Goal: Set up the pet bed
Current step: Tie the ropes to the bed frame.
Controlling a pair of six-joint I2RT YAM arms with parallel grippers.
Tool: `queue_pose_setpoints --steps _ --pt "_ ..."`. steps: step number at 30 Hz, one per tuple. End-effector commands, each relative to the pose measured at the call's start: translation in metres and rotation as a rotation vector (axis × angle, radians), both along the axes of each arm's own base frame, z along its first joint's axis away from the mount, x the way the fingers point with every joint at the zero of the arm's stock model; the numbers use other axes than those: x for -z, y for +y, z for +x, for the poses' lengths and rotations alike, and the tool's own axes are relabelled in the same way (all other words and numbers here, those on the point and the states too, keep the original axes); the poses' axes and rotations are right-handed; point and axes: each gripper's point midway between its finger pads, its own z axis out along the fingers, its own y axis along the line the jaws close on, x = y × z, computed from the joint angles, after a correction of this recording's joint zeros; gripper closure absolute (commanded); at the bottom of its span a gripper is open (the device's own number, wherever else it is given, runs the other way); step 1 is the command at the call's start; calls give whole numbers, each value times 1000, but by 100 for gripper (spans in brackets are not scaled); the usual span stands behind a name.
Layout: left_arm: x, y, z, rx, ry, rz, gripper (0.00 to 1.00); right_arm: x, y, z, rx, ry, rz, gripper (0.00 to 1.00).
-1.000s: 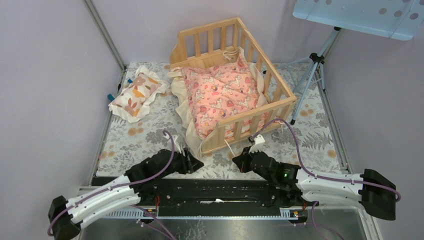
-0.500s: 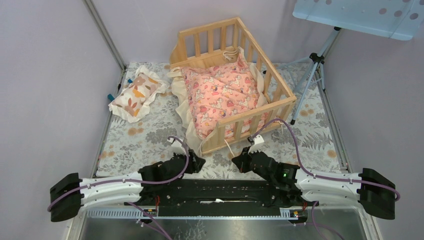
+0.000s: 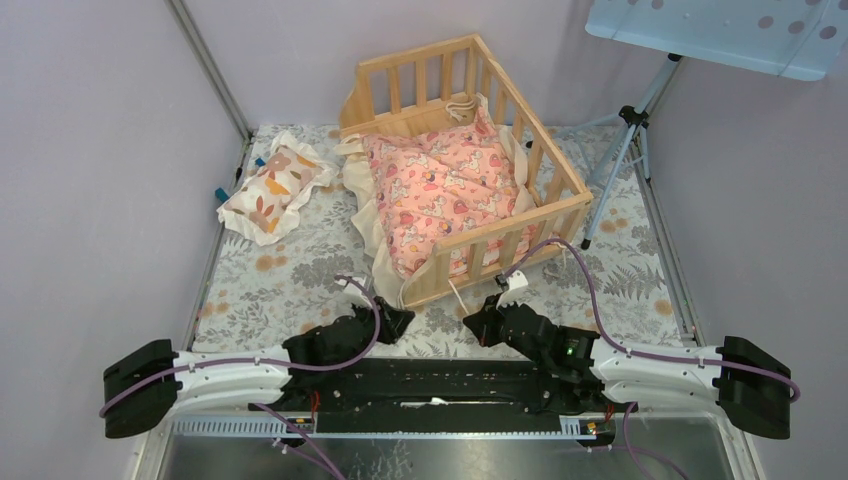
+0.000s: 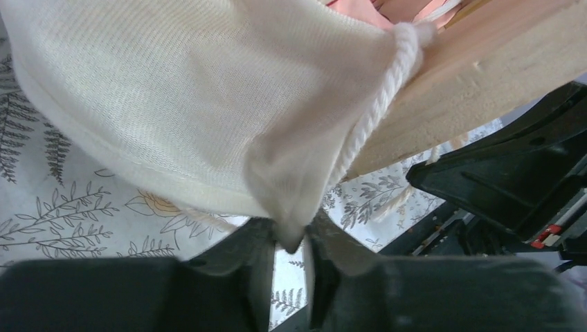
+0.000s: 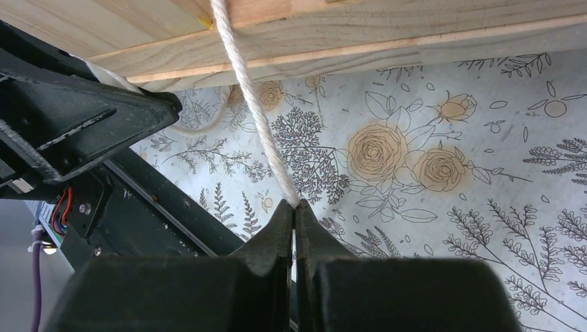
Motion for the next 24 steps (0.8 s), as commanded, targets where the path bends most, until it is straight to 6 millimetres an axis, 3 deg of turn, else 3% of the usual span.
queue_pose_setpoints --steps 1,5,10,17,24 --pt "-10 -9 -2 28 -15 -40 86 -7 2 2 2 -18 30 100" --pt "-6 -11 -11 73 32 -11 100 -6 1 1 2 -13 24 100" --pt "-18 -13 -26 144 70 -14 100 -4 3 -5 -38 2 22 100" --pt "-54 -20 -41 240 65 -61 100 -2 5 -15 -101 19 1 100" --pt "-41 6 -27 88 133 78 100 0 -9 -16 -80 43 -75 100"
